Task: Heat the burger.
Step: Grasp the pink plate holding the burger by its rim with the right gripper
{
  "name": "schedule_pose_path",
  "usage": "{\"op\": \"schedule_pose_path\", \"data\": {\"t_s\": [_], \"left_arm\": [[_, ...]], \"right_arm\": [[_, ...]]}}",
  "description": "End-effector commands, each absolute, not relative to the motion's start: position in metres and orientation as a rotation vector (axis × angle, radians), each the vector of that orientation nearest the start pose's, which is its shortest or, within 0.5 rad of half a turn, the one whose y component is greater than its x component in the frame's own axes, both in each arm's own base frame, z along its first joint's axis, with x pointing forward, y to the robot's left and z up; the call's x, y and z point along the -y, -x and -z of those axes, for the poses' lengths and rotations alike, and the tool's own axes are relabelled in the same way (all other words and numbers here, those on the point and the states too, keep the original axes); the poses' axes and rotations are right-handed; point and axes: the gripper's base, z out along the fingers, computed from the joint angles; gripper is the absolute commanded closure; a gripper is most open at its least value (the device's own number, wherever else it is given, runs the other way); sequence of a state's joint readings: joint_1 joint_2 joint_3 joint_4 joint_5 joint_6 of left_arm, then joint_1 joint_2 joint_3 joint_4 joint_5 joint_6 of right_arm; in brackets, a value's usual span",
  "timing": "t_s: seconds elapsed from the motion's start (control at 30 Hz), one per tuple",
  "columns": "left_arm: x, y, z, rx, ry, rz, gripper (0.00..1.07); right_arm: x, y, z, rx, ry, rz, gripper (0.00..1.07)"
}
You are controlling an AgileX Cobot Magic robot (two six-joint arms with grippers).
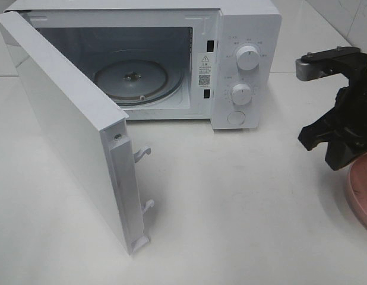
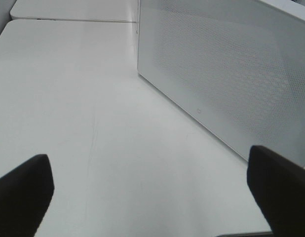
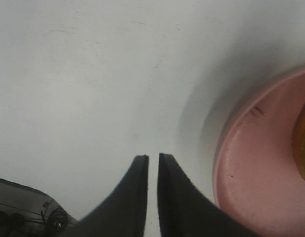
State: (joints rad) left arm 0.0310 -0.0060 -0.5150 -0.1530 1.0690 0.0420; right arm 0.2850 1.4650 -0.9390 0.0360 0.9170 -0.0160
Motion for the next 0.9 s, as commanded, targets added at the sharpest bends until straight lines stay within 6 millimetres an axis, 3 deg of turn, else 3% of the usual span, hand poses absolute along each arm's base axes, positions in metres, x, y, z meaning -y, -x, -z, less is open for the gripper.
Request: {"op": "schedule_pose_path", "data": {"t_s": [0.03,0.27,0.37,0.43,0.47,0.5,0.53,0.57,0.6,0.63,0.67,0.77,0.9], "left_arm": [[0.013,0.010,-0.281,-2.012,-0.024,0.141,0.07],[0.013,0.010,-0.281,-2.012,-0.024,0.141,0.07],[0.013,0.010,-0.281,-2.012,-0.024,0.141,0.07],[0.013,0.010,-0.281,-2.012,-0.024,0.141,0.07],[0.013,0.010,-0.281,-2.012,-0.024,0.141,0.07],[0.013,0.010,-0.281,-2.012,-0.024,0.141,0.07],[0.013,0.010,-0.281,-2.012,-0.024,0.141,0.07],[0.013,0.010,-0.281,-2.012,-0.024,0.141,0.07],[0.013,0.010,-0.281,-2.012,-0.024,0.141,0.07],[0.013,0.010,-0.281,-2.012,-0.024,0.141,0.07],[0.013,0.010,-0.281,-2.012,-0.024,0.141,0.07],[0.013,0.010,-0.281,-2.012,-0.024,0.141,0.07],[0.013,0.010,-0.281,-2.012,-0.024,0.141,0.07]], "right_arm": [[-0.057,-0.249,-0.228,-2.946,0.362,-0.040,0.95],[-0.036,-0.243,-0.224,-2.964,0.257,-0.022,0.92],[-0.028,-0.241,-0.223,-2.971,0.216,-0.010,0.85],[-0.024,-0.241,-0.222,-2.977,0.201,0.017,0.67],[-0.024,-0.241,-0.222,-2.977,0.201,0.017,0.67],[-0.023,-0.242,-0.222,-2.971,0.203,0.037,0.51],[-0.022,-0.242,-0.223,-2.965,0.208,0.045,0.44],[-0.022,-0.242,-0.223,-2.965,0.208,0.045,0.44],[-0.021,-0.243,-0.223,-2.951,0.225,0.069,0.25],[-0.021,-0.243,-0.223,-2.951,0.225,0.069,0.25],[-0.020,-0.244,-0.223,-2.939,0.238,0.081,0.11],[-0.020,-0.245,-0.223,-2.936,0.248,0.093,0.05],[-0.019,-0.244,-0.223,-2.942,0.264,0.102,0.07]]}}
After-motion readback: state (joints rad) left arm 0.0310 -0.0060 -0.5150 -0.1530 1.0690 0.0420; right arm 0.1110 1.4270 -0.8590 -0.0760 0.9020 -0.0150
